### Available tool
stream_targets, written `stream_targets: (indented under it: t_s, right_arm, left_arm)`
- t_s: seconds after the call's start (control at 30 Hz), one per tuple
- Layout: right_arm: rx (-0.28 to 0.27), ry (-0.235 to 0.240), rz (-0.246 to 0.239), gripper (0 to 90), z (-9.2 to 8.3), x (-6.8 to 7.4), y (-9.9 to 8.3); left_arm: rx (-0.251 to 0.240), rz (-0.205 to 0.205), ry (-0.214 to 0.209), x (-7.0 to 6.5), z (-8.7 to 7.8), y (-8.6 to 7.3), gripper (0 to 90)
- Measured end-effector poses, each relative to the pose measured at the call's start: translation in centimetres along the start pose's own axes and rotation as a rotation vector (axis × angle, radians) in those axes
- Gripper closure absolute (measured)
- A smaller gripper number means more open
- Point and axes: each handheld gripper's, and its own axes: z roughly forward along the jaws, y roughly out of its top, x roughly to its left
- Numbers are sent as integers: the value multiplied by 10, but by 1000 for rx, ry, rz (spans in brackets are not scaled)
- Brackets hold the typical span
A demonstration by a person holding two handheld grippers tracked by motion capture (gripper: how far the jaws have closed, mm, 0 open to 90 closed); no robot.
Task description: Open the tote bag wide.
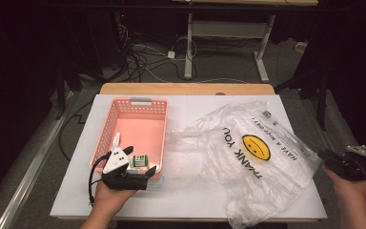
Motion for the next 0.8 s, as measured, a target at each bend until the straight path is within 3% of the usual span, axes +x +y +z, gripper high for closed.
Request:
stream_targets:
  t_s: [0.07,0.1,0.13,0.23,0.47,0.6,0.8]
  right_arm:
    - [-41,36,-29,603,-11,8,10]
    - [-63,81,-67,575,-18,22,18]
    - [-63,81,-67,575,-18,22,18]
    - [-69,146,-108,529,-21,47,20]
    - [-55,258,-166,360,-8,98,14]
    - [-36,286,-216,259,3,127,13]
    - [-31,334,-246,145,14,162,14]
  left_arm:
    - [-3,0,3,1,0,0,0]
    - [-3,-1,5,1,-1,-1,0]
    - [-3,-3,5,2,-1,-1,0]
    - [1,-5,5,4,-1,-2,0]
    - [5,10,-3,5,-2,-3,0]
    - [9,18,-11,6,-2,-4,0]
    - [6,9,-23,9,-5,-6,0]
